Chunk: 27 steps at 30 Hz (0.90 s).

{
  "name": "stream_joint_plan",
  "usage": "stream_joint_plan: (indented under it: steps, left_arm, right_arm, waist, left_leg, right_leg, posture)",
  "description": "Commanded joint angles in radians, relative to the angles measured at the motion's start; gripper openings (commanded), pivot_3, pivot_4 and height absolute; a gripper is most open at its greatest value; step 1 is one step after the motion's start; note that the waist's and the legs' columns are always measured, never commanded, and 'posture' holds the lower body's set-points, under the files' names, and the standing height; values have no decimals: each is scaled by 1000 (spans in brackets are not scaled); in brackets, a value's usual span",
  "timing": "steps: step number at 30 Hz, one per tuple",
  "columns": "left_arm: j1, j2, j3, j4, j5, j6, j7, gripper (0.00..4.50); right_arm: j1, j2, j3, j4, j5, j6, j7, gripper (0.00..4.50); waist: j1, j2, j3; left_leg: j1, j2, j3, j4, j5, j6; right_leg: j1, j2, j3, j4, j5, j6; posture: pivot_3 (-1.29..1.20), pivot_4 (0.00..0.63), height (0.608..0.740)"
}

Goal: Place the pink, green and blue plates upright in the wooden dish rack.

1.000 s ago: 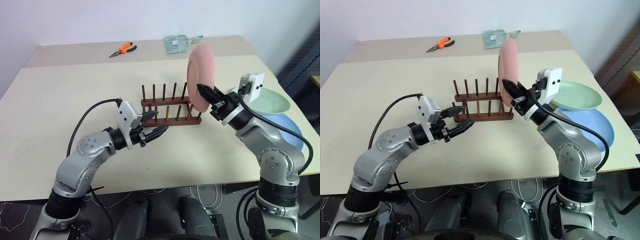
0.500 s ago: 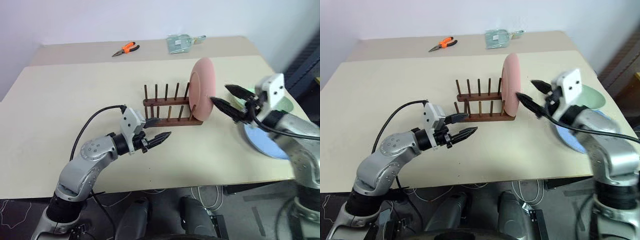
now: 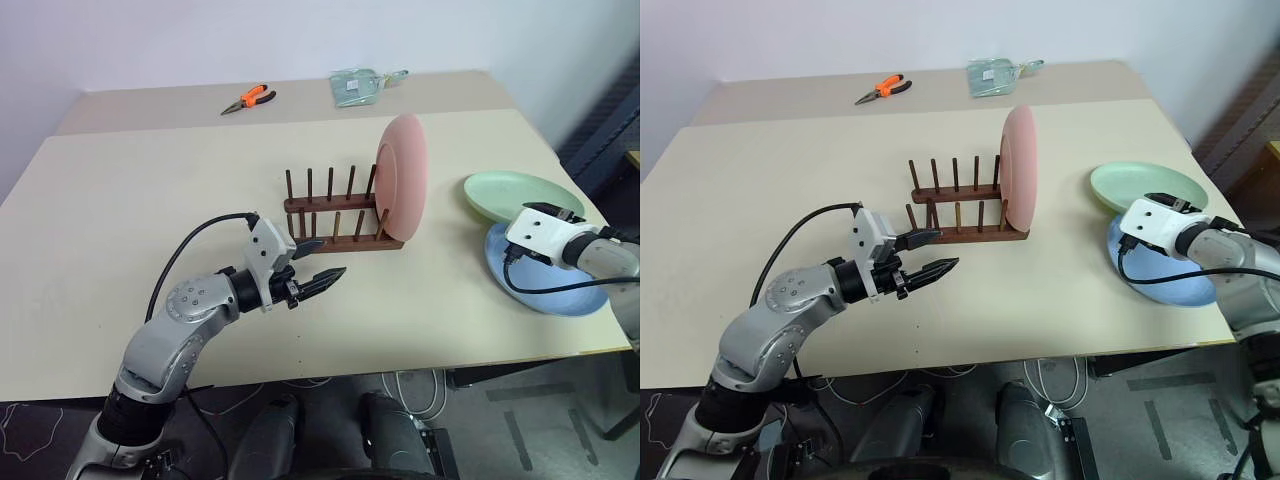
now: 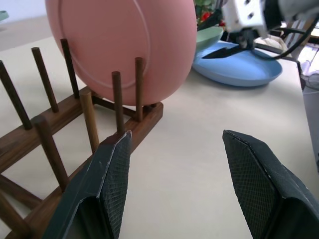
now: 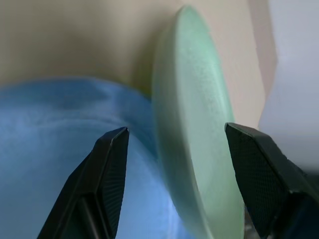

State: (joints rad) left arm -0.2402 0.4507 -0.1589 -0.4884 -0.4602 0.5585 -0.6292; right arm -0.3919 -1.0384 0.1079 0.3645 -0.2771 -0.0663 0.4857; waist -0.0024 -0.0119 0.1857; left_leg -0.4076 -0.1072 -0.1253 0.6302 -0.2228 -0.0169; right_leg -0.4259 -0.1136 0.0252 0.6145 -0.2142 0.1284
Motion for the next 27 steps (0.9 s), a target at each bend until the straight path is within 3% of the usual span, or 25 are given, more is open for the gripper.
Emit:
stream_joint_plan:
  steps: [1, 4, 5, 8, 12, 14, 18, 23, 27]
  left_arm:
    - [1, 0, 2, -31, 9, -15, 2, 2991]
    - [16, 2, 10, -40, 11, -13, 6, 2991]
    - [22, 2, 10, -43, 11, -14, 6, 2991]
    - [32, 1, 11, -39, 19, -23, 6, 2991]
    - [34, -8, 40, 8, 60, -72, 34, 2991]
    - [35, -15, 68, 42, 84, -106, 60, 2991]
    - [59, -1, 138, 109, 104, -167, 69, 2991]
    - [90, 21, 180, 168, 110, -226, 37, 2991]
    - [119, 35, 210, 171, 96, -240, 16, 2991]
  right_arm:
    - [-62, 9, 6, 89, -69, -84, -65, 1817]
    - [-59, 6, -21, 64, -56, -97, -62, 232]
    - [-50, 6, -37, 45, -43, -95, -59, 54]
    - [-25, 20, -113, -51, 13, -64, -71, 54]
    - [-40, 138, -296, -295, 253, 66, -67, 54]
    - [-73, 224, -382, -448, 455, 176, -51, 54]
    - [-157, 361, -504, -773, 1085, 490, -95, 54]
    - [-210, 470, -494, -916, 1599, 615, -278, 54]
    - [-200, 604, -361, -954, 1771, 633, -416, 54]
  waist:
    - [-2, 0, 0]
    - [-5, 0, 0]
    - [-6, 1, 0]
    - [-8, 2, 0]
    - [-13, 3, 1]
    - [-12, 3, 1]
    - [-7, 3, 1]
    - [-3, 2, 1]
    - [-8, 2, 1]
  left_leg:
    - [0, 0, 0, 0, 0, 0]
    - [0, 0, -2, 0, 0, 0]
    - [0, 0, -2, 0, 0, 0]
    - [0, 0, -2, 0, 0, 0]
    - [0, 0, -2, 0, 0, 0]
    - [1, 1, -3, 0, 0, 0]
    - [0, 1, -5, 0, 0, 0]
    - [0, 0, -7, -1, 0, 1]
    - [0, 0, -7, 0, 0, 1]
  right_leg:
    - [0, 0, 0, 0, 0, 0]
    - [0, 0, 0, 0, 0, 0]
    - [0, 0, 0, 0, 0, 0]
    - [0, 0, 0, 0, 0, 0]
    - [0, 0, 1, 1, 0, 1]
    - [0, 1, 1, 1, 1, 2]
    - [0, 1, 1, 1, 1, 2]
    - [1, 0, -1, 0, 0, 0]
    - [0, 0, -1, 0, 0, 0]
  posture:
    - [0, 150, 732]
    - [0, 150, 732]
    - [0, 150, 732]
    - [0, 150, 732]
    - [0, 150, 732]
    - [0, 150, 732]
    - [0, 150, 732]
    - [0, 150, 732]
    - [0, 150, 732]
